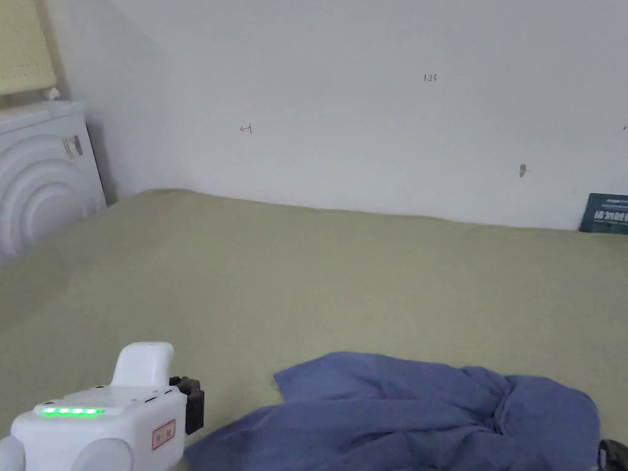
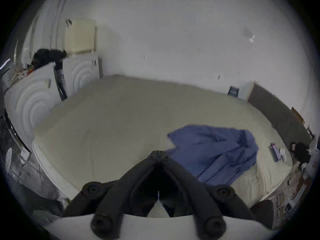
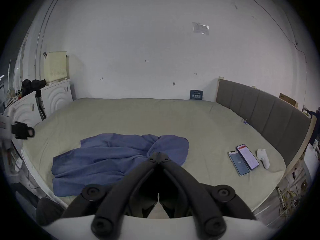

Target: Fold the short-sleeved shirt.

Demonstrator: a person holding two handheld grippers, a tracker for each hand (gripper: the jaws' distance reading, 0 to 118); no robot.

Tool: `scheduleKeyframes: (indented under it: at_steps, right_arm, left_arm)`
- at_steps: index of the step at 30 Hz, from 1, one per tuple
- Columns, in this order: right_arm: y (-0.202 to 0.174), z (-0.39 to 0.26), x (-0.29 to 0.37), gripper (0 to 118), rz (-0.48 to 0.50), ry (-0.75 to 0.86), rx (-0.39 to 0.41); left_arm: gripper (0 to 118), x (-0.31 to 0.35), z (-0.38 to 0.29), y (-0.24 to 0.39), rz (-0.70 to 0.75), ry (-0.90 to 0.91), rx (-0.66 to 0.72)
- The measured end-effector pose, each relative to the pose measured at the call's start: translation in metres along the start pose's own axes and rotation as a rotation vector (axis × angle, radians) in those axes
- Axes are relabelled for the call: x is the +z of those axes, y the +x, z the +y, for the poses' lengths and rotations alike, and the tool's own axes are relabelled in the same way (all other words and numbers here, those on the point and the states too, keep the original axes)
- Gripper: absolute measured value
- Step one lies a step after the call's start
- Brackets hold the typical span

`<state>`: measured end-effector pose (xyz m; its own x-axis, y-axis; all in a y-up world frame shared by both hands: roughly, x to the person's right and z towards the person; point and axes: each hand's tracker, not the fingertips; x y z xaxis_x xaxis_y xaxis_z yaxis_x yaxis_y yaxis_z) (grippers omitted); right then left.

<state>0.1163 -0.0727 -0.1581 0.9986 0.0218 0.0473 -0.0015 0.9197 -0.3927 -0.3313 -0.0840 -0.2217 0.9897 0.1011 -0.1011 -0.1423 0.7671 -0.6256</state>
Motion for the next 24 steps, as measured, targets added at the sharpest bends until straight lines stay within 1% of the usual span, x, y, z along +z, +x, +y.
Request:
scheduleKeyframes:
  at_steps: [1, 2, 4, 5, 6, 7, 8, 9, 14, 15, 16, 17, 18, 19, 21, 24]
  right_arm:
    - [-0.001, -0.001, -0.002, 0, -0.001, -0.007, 0.007]
    - [-0.002, -0.003, -0.005, 0, 0.003, -0.013, 0.015]
    - [-0.003, -0.006, -0.01, 0, 0.0, -0.027, 0.027]
    - [-0.003, -0.008, -0.015, 0, -0.003, -0.032, 0.026]
    - [-0.002, -0.01, -0.019, 0, -0.005, -0.045, 0.025]
    - [-0.001, -0.012, -0.025, 0, -0.005, -0.063, 0.024]
    - [0.0, -0.014, -0.031, 0, -0.005, -0.081, 0.024]
    - [0.001, -0.016, -0.036, 0, -0.005, -0.094, 0.023]
    - [0.013, -0.028, -0.067, 0, -0.015, -0.17, 0.027]
    - [0.017, -0.029, -0.072, 0, -0.033, -0.177, 0.035]
    - [0.023, -0.03, -0.077, 0, -0.055, -0.171, 0.054]
    - [0.029, -0.03, -0.083, 0, -0.085, -0.166, 0.076]
    - [0.036, -0.029, -0.09, 0, -0.105, -0.171, 0.078]
    - [0.044, -0.026, -0.099, 0, -0.11, -0.176, 0.071]
    - [0.059, -0.018, -0.121, 0, -0.12, -0.192, 0.072]
    - [0.081, -0.003, -0.165, 0, -0.107, -0.239, 0.094]
  left_arm:
    - [0, -0.019, -0.001, -0.005, 0.008, -0.05, 0.009]
    - [0, -0.043, -0.003, -0.009, 0.033, -0.137, -0.009]
    - [2, -0.081, -0.01, -0.015, 0.098, -0.213, -0.007]
    - [13, -0.099, -0.014, -0.017, 0.104, -0.271, -0.073]
    - [55, -0.112, -0.017, -0.019, 0.091, -0.302, -0.097]
    - [94, -0.125, -0.021, -0.02, 0.101, -0.323, -0.081]
    - [114, -0.137, -0.027, -0.022, 0.101, -0.365, -0.079]
    - [114, -0.144, -0.029, -0.022, 0.107, -0.361, -0.066]
    - [113, -0.177, -0.04, -0.017, 0.142, -0.389, -0.108]
    - [109, -0.176, -0.041, -0.016, 0.134, -0.385, -0.101]
    - [95, -0.171, -0.038, -0.018, 0.137, -0.385, -0.096]
    - [71, -0.164, -0.036, -0.014, 0.127, -0.354, -0.122]
    - [20, -0.158, -0.035, -0.011, 0.102, -0.31, -0.136]
    - [1, -0.151, -0.035, -0.006, 0.097, -0.29, -0.121]
    - [1, -0.148, -0.036, -0.002, 0.054, -0.288, -0.067]
    - [1, -0.146, -0.036, 0.006, 0.054, -0.306, -0.079]
